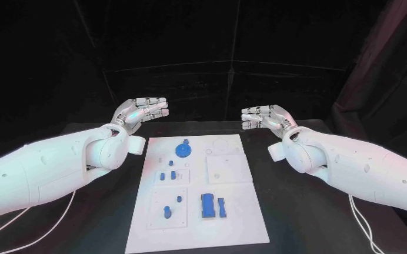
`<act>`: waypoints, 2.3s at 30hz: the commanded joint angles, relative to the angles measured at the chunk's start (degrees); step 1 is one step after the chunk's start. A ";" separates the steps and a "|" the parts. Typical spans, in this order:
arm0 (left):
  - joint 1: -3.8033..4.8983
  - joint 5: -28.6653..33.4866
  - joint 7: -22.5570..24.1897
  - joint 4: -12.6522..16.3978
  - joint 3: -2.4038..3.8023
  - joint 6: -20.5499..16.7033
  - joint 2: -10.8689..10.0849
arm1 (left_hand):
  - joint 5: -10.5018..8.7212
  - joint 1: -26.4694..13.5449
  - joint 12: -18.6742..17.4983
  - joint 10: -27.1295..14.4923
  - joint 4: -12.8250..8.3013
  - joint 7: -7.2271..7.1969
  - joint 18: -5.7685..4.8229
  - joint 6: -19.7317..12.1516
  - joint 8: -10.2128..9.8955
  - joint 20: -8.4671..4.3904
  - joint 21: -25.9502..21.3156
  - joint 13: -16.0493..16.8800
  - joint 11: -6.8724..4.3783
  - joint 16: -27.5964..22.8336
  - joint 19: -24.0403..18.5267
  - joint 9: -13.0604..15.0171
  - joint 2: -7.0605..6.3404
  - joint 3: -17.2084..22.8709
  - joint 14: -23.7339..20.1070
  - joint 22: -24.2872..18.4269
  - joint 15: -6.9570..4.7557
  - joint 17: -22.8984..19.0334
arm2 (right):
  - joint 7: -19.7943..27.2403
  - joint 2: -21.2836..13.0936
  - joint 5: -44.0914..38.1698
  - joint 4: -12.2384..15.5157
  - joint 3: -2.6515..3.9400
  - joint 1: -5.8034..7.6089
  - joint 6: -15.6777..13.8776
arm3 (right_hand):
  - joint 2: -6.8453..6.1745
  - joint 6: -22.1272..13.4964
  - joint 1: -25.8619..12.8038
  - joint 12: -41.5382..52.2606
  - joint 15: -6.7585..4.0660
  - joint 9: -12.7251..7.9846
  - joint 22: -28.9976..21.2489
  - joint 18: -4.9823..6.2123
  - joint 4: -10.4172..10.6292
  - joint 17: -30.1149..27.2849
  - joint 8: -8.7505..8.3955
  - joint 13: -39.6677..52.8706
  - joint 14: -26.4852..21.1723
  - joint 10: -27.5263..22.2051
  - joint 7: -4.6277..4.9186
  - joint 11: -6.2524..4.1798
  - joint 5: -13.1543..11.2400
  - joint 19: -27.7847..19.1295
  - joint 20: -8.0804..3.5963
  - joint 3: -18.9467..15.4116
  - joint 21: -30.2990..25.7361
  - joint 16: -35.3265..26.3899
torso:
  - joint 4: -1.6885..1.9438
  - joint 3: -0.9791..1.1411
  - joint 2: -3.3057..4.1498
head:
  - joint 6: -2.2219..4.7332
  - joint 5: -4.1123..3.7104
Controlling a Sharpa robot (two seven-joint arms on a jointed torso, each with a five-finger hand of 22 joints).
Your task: Assemble the parts on the task board
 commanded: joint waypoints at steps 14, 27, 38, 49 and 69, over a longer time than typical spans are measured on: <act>-6.44 -3.03 0.44 9.79 5.67 -16.22 -0.22 | -2.55 -42.81 -6.04 -31.40 2.64 -8.87 -5.17 -31.13 -3.44 -9.70 -5.29 -3.12 -9.64 -10.25 -23.12 -3.30 2.99 -9.32 -28.51 -7.92 -8.33 -6.68 | 4.98 -2.09 9.83 12.70 0.14 -2.02 -16.34 | -10.07 -30.35 -45.57 -3.46 -7.49 -7.87 -8.85 -5.17 9.36 -8.74 -3.27 -7.55 -36.78 -34.87 -9.84 -9.45 -2.82 -30.17 -8.34 8.10 -7.71 -3.19 | 1.69 1.82 -3.38 | 0.78 0.92; -12.47 -5.65 1.01 18.63 10.90 -31.49 -0.29 | -2.55 -53.64 -6.04 -39.40 2.64 -8.87 -9.79 -39.04 -3.44 -15.93 -5.29 -3.12 -9.64 -10.25 -28.95 -3.30 2.99 -15.26 -35.75 -12.95 -8.33 -10.92 | 8.60 -3.34 16.76 20.99 0.27 -3.36 -27.30 | -10.07 -38.07 -57.11 -3.46 -7.49 -7.87 -8.85 -9.81 9.36 -8.74 -3.27 -7.55 -46.12 -43.74 -9.84 -9.45 -2.82 -37.67 -13.74 13.29 -12.58 -3.19 | 1.69 1.82 -3.38 | 0.78 0.92; -12.79 -5.79 1.04 19.10 11.18 -32.31 -0.30 | -2.55 -59.75 -6.04 -43.90 2.64 -8.87 -9.79 -43.49 -3.44 -15.93 -5.29 -3.12 -9.64 -10.25 -32.27 -3.30 2.99 -15.26 -39.83 -12.95 -8.33 -10.92 | 8.61 -3.34 16.79 21.02 0.27 -3.37 -27.35 | -10.07 -42.40 -63.57 -3.46 -7.49 -7.87 -8.85 -9.81 9.36 -8.74 -3.27 -7.55 -51.37 -48.67 -9.84 -9.45 -2.82 -42.06 -13.74 13.29 -12.58 -3.19 | 1.69 1.82 -3.38 | 0.78 0.92; -12.79 -5.79 1.04 19.10 11.18 -32.31 -0.30 | -2.55 -63.63 -6.04 -46.68 2.64 -8.87 -9.79 -46.27 -3.44 -15.93 -5.29 -3.12 -9.64 -10.25 -37.89 -3.30 2.99 -15.26 -42.32 -12.95 -8.33 -10.92 | 8.61 -3.34 16.79 21.02 0.27 -3.37 -27.35 | -10.07 -45.04 -67.76 -3.46 -7.49 -7.87 -8.85 -9.81 9.36 -8.74 -3.27 -7.55 -54.75 -51.83 -9.84 -9.45 -2.82 -44.75 -13.74 13.29 -12.58 -3.19 | 1.69 1.82 -3.38 | 0.78 0.92; -12.79 -5.79 1.04 19.10 11.18 -32.31 -0.30 | -2.55 -70.14 -6.04 -51.53 2.64 -8.87 -9.79 -51.06 -3.44 -15.93 -5.29 -3.12 -9.64 -10.25 -37.89 -3.30 2.99 -15.26 -46.76 -12.95 -8.33 -10.92 | 8.61 -3.34 16.79 21.02 0.27 -3.37 -27.35 | -10.07 -49.91 -74.89 -3.46 -7.49 -7.87 -8.85 -9.81 9.36 -8.74 -3.27 -7.55 -60.46 -57.31 -9.84 -9.45 -2.82 -49.60 -13.74 13.29 -12.58 -3.19 | 1.69 1.82 -3.38 | 0.78 0.92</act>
